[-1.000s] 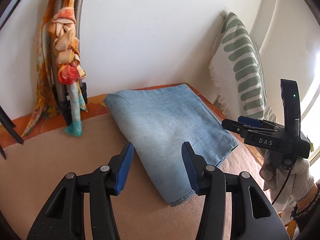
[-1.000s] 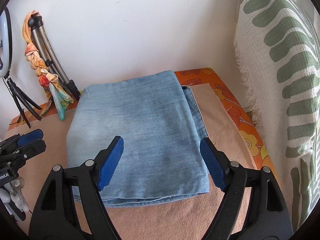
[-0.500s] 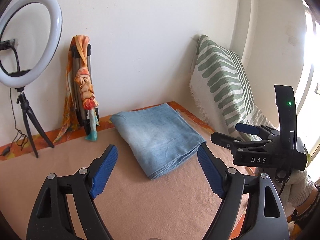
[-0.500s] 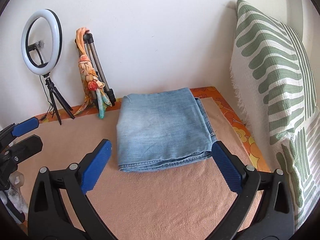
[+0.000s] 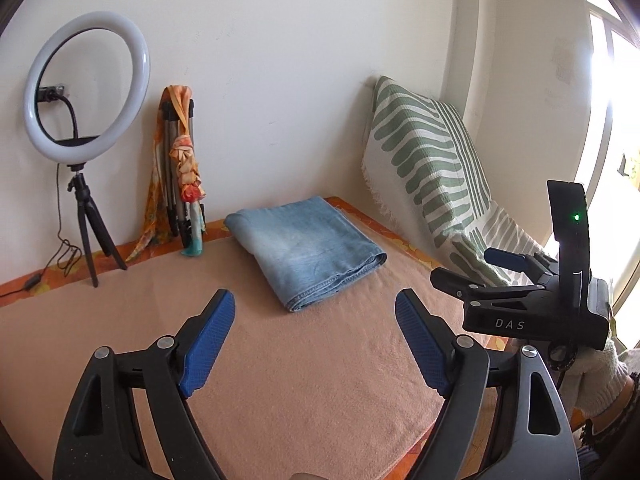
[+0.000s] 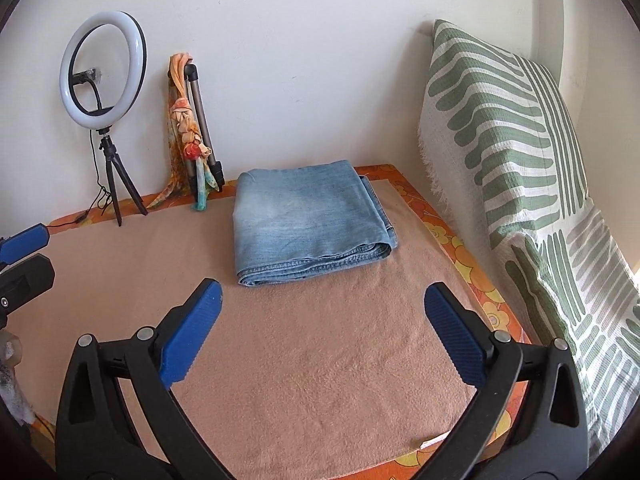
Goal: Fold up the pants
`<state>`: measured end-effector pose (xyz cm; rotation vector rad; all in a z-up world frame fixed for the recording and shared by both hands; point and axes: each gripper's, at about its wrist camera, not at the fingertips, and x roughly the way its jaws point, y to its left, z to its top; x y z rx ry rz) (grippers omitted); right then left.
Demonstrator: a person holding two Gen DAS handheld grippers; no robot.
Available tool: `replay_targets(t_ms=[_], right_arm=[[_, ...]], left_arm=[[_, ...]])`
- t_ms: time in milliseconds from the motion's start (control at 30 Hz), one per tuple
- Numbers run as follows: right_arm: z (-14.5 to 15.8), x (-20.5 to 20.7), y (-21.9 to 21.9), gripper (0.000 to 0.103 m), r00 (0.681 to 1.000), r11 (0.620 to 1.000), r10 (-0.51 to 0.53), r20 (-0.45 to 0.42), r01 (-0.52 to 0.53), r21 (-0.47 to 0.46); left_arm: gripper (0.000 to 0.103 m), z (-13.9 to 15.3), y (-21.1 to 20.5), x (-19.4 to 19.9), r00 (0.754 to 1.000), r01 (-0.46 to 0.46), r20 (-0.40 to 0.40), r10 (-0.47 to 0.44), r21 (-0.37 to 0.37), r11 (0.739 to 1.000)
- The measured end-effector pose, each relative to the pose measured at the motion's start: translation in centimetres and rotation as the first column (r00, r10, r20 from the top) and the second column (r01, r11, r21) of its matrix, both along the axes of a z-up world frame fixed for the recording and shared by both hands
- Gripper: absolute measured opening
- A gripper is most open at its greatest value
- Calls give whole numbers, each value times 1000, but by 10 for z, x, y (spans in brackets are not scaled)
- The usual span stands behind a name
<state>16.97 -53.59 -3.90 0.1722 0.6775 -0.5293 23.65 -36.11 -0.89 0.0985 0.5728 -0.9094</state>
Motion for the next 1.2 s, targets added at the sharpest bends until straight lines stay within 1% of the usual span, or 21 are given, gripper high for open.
replay_targets(t_ms=[133,233,333,400,467,567,667,733,833,900,967,1000,1133,1200], right_arm=[[1,-19,18,103,1000,999,-25,15,25,-25],[1,-30,30,103,999,999,-29,28,30,-17],[1,-40,40,103,999,1000,-29,45,29,-1],[0,-46,47,103,998,999,-31,48,32,-9],[1,-52,53,103,998,999,-35,61,36,-18],[3,-62,59,103,995,998,-52,88,54,-15],[6,-71,63,103,991,998,-63,116,64,-4],[10,-77,69,103,988,997,-71,136,76,-30],[13,-83,77,103,985,994,-72,155,84,-74],[14,-84,81,103,985,995,-61,161,74,-72],[13,-85,83,103,984,995,-60,165,73,-74],[13,-85,84,103,984,994,-61,165,75,-82],[11,-86,87,103,985,992,-54,161,71,-102],[12,-87,89,103,985,992,-56,166,74,-106]], left_arm=[[85,-4,14,-18,1000,-4,6,4,2,1000],[86,-8,25,-29,999,-42,22,41,12,999],[88,-10,31,-38,997,-63,53,62,14,998],[88,-10,33,-44,994,-70,89,66,39,997],[90,-11,37,-48,990,-89,110,84,40,995],[90,-15,45,-52,992,-95,91,93,19,995],[90,-17,50,-54,990,-109,97,106,27,994],[90,-17,54,-57,987,-121,109,117,26,992],[90,-18,60,-56,988,-132,88,129,22,991],[90,-19,63,-56,985,-155,76,152,29,988],[94,-21,65,-55,983,-175,70,173,34,984],[102,-22,66,-55,981,-184,68,181,35,982],[103,-24,69,-58,975,-206,94,203,30,978],[103,-24,68,-59,973,-209,109,203,46,977]])
